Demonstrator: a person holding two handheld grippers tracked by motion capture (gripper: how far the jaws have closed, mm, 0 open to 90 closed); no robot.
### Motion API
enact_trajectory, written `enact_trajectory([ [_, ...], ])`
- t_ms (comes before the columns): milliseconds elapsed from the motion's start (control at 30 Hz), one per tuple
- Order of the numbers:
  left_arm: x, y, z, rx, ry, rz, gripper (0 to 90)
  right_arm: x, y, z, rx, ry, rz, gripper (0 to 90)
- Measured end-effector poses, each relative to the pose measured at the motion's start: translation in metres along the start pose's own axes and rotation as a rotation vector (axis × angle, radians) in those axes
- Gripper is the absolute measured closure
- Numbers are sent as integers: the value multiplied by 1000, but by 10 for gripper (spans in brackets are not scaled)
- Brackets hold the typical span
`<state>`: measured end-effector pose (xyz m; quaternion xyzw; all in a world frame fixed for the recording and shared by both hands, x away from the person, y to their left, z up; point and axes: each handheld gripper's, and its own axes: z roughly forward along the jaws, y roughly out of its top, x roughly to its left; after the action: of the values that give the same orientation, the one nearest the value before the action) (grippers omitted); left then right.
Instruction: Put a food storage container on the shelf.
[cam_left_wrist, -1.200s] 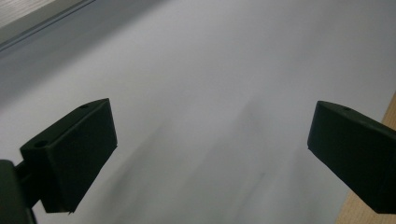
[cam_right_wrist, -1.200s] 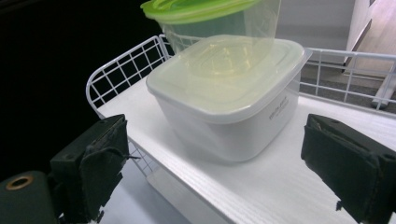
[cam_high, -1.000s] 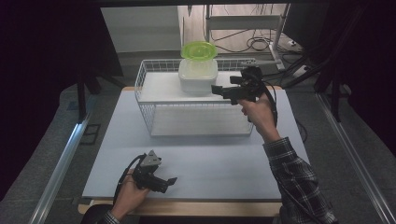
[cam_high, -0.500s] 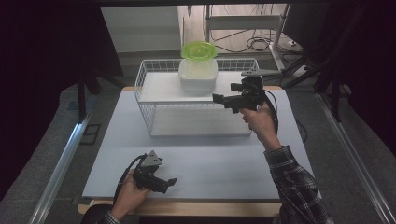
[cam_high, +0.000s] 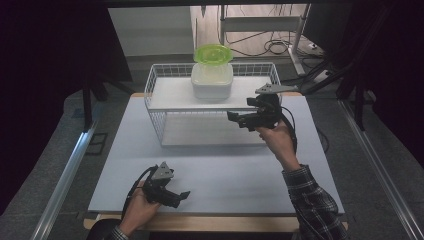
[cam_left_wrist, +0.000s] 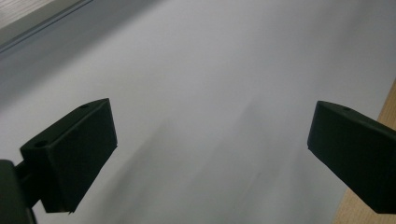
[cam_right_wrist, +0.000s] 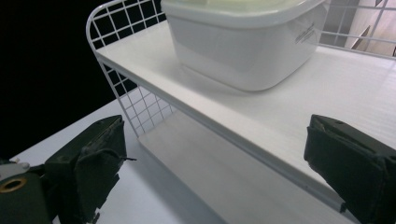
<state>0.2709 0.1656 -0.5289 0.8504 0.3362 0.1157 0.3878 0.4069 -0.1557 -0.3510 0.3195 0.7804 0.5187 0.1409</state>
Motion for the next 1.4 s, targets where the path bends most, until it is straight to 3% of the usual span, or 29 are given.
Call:
enact_trajectory([
  [267,0,0,0,2,5,5,13,9,-12,1,23,-8,-41,61],
  [733,-1,0,0,1,2,14,14,9,-34,-4,34,3,-19,62],
  [1400,0,0,-1,-9,-1,17,13,21,-73,-10,78,-18,-52,0],
])
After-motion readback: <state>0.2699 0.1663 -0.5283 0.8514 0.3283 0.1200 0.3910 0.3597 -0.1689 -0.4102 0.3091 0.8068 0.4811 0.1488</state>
